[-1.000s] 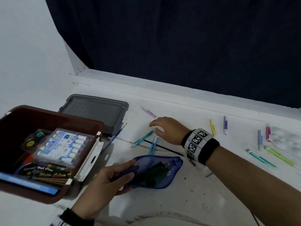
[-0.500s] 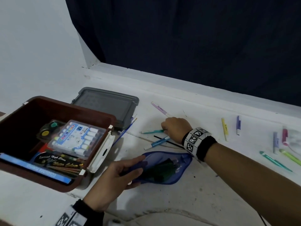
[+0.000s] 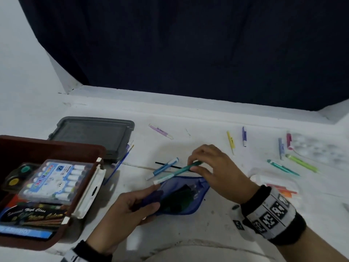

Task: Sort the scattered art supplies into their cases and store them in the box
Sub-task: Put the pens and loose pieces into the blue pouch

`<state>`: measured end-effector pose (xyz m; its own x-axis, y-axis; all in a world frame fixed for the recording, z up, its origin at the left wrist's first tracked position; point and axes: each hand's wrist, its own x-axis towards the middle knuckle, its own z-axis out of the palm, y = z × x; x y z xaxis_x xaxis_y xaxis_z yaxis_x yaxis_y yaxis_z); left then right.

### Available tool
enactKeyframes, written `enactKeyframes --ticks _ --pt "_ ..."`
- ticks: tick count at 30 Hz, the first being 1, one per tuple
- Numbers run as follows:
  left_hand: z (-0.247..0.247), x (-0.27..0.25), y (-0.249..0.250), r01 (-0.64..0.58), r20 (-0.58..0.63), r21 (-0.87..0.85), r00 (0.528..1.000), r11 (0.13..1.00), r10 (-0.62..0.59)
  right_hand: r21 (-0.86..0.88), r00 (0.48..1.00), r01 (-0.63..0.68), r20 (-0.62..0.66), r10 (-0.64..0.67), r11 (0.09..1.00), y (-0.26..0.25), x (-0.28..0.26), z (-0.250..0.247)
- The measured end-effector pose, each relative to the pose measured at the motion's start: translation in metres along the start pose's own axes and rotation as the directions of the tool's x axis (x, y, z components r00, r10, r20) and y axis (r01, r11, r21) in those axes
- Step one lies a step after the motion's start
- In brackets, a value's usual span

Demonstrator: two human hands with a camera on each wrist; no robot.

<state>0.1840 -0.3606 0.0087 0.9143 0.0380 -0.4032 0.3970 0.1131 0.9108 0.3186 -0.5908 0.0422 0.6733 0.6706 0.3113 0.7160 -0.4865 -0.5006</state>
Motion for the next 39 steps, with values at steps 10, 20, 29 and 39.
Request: enactKeyframes --ticks 10,20,29,39 --pt "0.032 0.011 0.009 -0.015 0.131 0.029 0.991 0.999 0.011 -0.243 0.975 -0.111 0.159 0.153 0.964 -0.009 -0.047 0.025" --pt "0.012 0.004 -0.005 -0.139 0.080 0.041 0.988 0.989 0.135 -0.077 0.936 -0.312 0.145 0.320 0.947 -0.006 -0.039 0.021" --pt "-0.010 0.000 -0.024 -0.249 0.121 0.283 0.967 0.926 0.223 0.012 0.975 -0.219 0.053 0.218 0.976 -0.030 -0.025 0.030" --pt "0.005 -0.007 -0.017 -0.428 0.120 0.407 0.901 0.807 0.418 -0.051 0.964 -0.066 0.253 0.077 0.996 -0.069 -0.026 0.043"
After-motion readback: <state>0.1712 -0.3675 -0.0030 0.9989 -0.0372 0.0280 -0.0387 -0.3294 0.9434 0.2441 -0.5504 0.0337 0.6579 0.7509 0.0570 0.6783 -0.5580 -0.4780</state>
